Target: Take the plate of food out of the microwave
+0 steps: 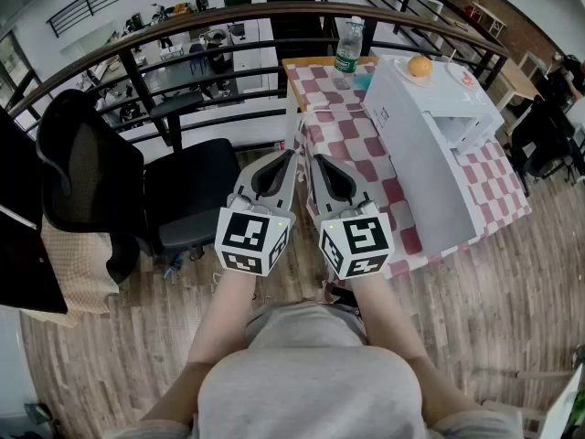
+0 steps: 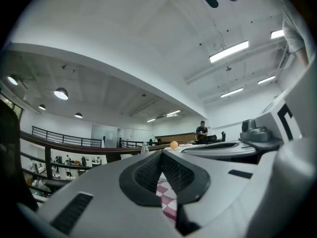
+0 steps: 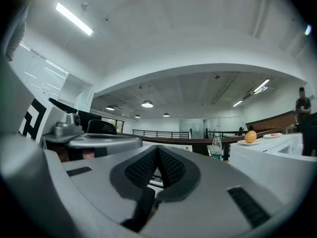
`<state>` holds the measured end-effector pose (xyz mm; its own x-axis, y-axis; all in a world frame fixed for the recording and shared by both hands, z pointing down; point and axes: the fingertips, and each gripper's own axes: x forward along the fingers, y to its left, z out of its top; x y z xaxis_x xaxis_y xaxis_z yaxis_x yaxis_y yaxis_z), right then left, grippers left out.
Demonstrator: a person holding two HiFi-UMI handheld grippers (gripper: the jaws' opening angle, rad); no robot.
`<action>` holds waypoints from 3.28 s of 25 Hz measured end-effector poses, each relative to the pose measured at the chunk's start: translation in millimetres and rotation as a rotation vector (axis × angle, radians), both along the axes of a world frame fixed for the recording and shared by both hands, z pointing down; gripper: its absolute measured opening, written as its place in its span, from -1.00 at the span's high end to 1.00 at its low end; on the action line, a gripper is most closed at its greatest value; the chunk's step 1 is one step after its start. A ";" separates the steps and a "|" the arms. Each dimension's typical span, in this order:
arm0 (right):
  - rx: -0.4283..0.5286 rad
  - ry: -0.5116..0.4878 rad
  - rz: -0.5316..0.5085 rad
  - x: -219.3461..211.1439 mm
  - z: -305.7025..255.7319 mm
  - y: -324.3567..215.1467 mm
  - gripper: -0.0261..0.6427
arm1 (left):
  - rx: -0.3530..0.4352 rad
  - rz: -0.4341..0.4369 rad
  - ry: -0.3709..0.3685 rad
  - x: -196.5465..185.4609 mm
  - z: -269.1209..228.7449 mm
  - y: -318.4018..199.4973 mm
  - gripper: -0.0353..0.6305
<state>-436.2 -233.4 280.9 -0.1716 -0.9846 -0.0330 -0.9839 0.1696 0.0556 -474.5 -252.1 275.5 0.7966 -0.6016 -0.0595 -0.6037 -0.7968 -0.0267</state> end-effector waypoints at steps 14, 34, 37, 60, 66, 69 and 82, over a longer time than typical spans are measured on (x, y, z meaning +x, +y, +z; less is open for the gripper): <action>0.054 -0.066 0.037 -3.3 -4.5 8.6 0.85 | -0.017 0.040 -0.006 -3.9 2.8 1.5 0.89; 0.028 -0.072 0.274 30.2 5.0 49.6 0.85 | -0.060 0.293 -0.010 43.6 13.3 36.6 0.89; 0.026 -0.072 0.292 37.8 6.5 55.9 0.85 | -0.065 0.317 -0.015 52.8 16.8 44.4 0.89; 0.007 -0.058 0.280 108.7 10.1 126.0 0.85 | -0.072 0.293 -0.011 125.7 16.1 107.6 0.89; -0.001 -0.059 0.270 133.3 13.4 152.3 0.85 | -0.077 0.287 -0.015 151.2 18.7 134.8 0.89; 0.001 -0.062 0.266 145.6 14.6 165.8 0.85 | -0.077 0.285 -0.019 163.9 20.1 148.9 0.89; -0.010 -0.070 0.245 215.2 30.8 223.7 0.85 | -0.078 0.278 -0.036 234.8 33.8 210.6 0.89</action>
<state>-221.0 -9.7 311.7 0.0749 -0.9968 -0.0260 -0.9971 -0.0746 -0.0147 -239.7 -41.5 309.3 0.9325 -0.3612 0.0096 -0.3613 -0.9322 0.0234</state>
